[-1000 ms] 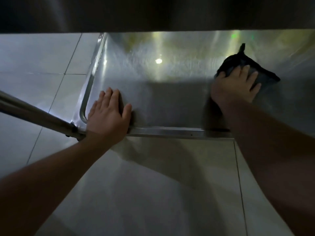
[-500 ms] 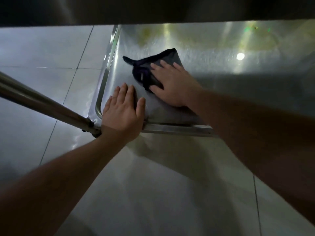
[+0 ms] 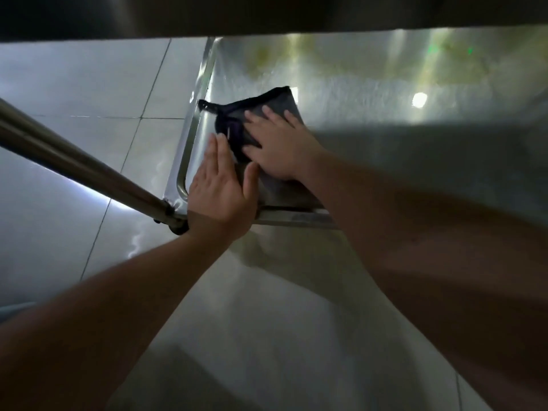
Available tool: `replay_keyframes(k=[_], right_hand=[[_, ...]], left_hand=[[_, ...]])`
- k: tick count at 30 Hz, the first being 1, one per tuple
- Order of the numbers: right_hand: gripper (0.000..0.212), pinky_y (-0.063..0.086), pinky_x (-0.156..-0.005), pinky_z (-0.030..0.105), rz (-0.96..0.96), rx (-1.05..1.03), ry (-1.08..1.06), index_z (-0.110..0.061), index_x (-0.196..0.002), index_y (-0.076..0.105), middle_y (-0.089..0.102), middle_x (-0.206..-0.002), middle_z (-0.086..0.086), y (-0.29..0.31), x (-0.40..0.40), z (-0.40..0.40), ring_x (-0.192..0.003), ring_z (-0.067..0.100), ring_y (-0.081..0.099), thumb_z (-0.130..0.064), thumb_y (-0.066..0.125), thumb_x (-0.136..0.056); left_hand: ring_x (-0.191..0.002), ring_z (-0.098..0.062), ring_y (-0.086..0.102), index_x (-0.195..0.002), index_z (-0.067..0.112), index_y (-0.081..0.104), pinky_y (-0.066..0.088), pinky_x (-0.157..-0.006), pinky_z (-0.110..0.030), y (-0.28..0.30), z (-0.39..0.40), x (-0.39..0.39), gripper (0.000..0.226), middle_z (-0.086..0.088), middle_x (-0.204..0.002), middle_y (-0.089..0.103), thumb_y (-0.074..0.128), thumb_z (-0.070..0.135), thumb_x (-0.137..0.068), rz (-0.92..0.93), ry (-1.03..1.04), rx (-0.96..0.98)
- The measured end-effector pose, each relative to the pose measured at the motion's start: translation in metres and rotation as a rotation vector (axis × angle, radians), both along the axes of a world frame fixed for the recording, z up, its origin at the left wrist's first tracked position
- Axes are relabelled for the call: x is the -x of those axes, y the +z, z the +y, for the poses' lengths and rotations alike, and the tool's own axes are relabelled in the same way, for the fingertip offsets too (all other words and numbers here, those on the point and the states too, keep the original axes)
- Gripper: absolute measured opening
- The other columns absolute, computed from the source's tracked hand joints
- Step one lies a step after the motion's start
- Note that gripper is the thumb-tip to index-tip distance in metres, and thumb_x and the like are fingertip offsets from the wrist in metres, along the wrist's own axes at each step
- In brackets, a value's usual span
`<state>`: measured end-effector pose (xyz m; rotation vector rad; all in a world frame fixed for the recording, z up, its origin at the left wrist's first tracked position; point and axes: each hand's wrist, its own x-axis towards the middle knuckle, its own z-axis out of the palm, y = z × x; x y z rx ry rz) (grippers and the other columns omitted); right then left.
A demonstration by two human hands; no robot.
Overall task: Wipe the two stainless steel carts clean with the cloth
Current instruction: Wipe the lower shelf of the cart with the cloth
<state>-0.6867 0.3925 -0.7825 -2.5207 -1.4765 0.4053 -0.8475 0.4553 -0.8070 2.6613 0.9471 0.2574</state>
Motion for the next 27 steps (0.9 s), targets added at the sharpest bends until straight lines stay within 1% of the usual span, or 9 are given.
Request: replay_keyframes(k=[3,6,9,13,15,16,19,24,27], right_hand=[[0.065,0.001,-0.128,0.045,-0.007,0.01,0.086,-0.032,-0.165,0.015,0.009,-0.172,-0.013,0.002,-0.001,-0.031,-0.158,0.014,0.002,-0.053,0.029,-0.105],[0.067,0.004,-0.128,0.042,-0.064,-0.027,-0.018,-0.026,-0.163,0.02,0.015,-0.171,-0.01,-0.004,-0.008,-0.091,-0.158,0.013,0.007,-0.054,0.033,-0.104],[0.067,0.004,-0.127,0.041,-0.063,-0.012,-0.244,-0.025,-0.163,0.022,0.015,-0.171,-0.009,-0.008,-0.037,-0.166,-0.158,0.015,0.008,-0.053,0.036,-0.104],[0.067,0.012,-0.126,0.053,-0.061,0.032,-0.706,-0.021,-0.16,0.027,0.017,-0.171,0.0,-0.01,-0.078,-0.262,-0.157,0.027,0.013,-0.055,0.035,-0.102],[0.075,0.007,-0.126,0.054,-0.001,0.055,-0.911,-0.018,-0.163,0.022,0.012,-0.172,0.0,-0.01,-0.082,-0.279,-0.158,0.027,0.006,-0.059,0.027,-0.099],[0.077,0.004,-0.127,0.054,0.018,0.064,-0.94,-0.018,-0.164,0.019,0.009,-0.173,-0.001,-0.01,-0.081,-0.278,-0.159,0.027,0.003,-0.06,0.025,-0.099],[0.078,0.002,-0.127,0.051,0.021,0.08,-0.79,-0.019,-0.164,0.017,0.005,-0.173,-0.002,-0.009,-0.059,-0.256,-0.159,0.025,0.0,-0.062,0.029,-0.101],[0.096,0.003,-0.128,0.047,0.004,0.074,-0.26,-0.023,-0.164,0.013,0.001,-0.173,-0.004,-0.003,-0.003,-0.223,-0.159,0.022,-0.002,-0.08,0.034,-0.091],[0.09,0.003,-0.128,0.043,0.001,0.059,-0.023,-0.022,-0.164,0.014,0.004,-0.173,-0.005,-0.001,0.019,-0.216,-0.159,0.018,-0.002,-0.072,0.041,-0.095]], left_hand=[[-0.162,-0.014,0.006,-0.17,0.021,0.003,0.007,-0.125,-0.032,-0.001,0.0,0.0,0.087,-0.001,-0.178,0.004,0.009,0.075,-0.102,-0.004,0.027,-0.015],[-0.163,-0.017,0.005,-0.169,0.018,0.01,0.006,-0.128,-0.036,-0.002,0.003,0.0,0.086,-0.005,-0.177,0.011,0.009,0.074,-0.104,0.064,-0.015,-0.024],[-0.163,-0.019,0.003,-0.169,0.018,0.014,0.006,-0.13,-0.04,0.0,0.003,-0.001,0.084,-0.006,-0.177,0.012,0.013,0.071,-0.104,0.119,-0.034,-0.035],[-0.163,-0.023,0.003,-0.168,0.018,0.014,0.007,-0.129,-0.044,0.005,0.001,-0.004,0.085,-0.007,-0.177,0.01,0.016,0.07,-0.101,0.175,-0.031,-0.038],[-0.163,-0.025,0.004,-0.168,0.017,0.014,0.007,-0.128,-0.045,0.006,-0.001,-0.005,0.085,-0.008,-0.177,0.01,0.016,0.07,-0.101,0.203,-0.024,-0.049],[-0.163,-0.026,0.004,-0.168,0.017,0.014,0.008,-0.128,-0.046,0.007,-0.002,-0.006,0.085,-0.009,-0.176,0.01,0.016,0.07,-0.102,0.213,-0.018,-0.054],[-0.163,-0.028,0.006,-0.168,0.016,0.015,0.009,-0.129,-0.049,0.012,-0.004,-0.011,0.082,-0.011,-0.176,0.01,0.019,0.067,-0.103,0.245,-0.016,-0.056],[-0.162,-0.032,0.01,-0.167,0.012,0.016,0.014,-0.129,-0.051,0.023,-0.009,-0.015,0.075,-0.014,-0.176,0.012,0.022,0.059,-0.108,0.31,-0.008,-0.087],[-0.16,-0.035,0.015,-0.166,0.009,0.02,0.02,-0.127,-0.054,0.03,-0.015,-0.017,0.072,-0.017,-0.174,0.018,0.023,0.054,-0.109,0.349,-0.011,-0.128]])
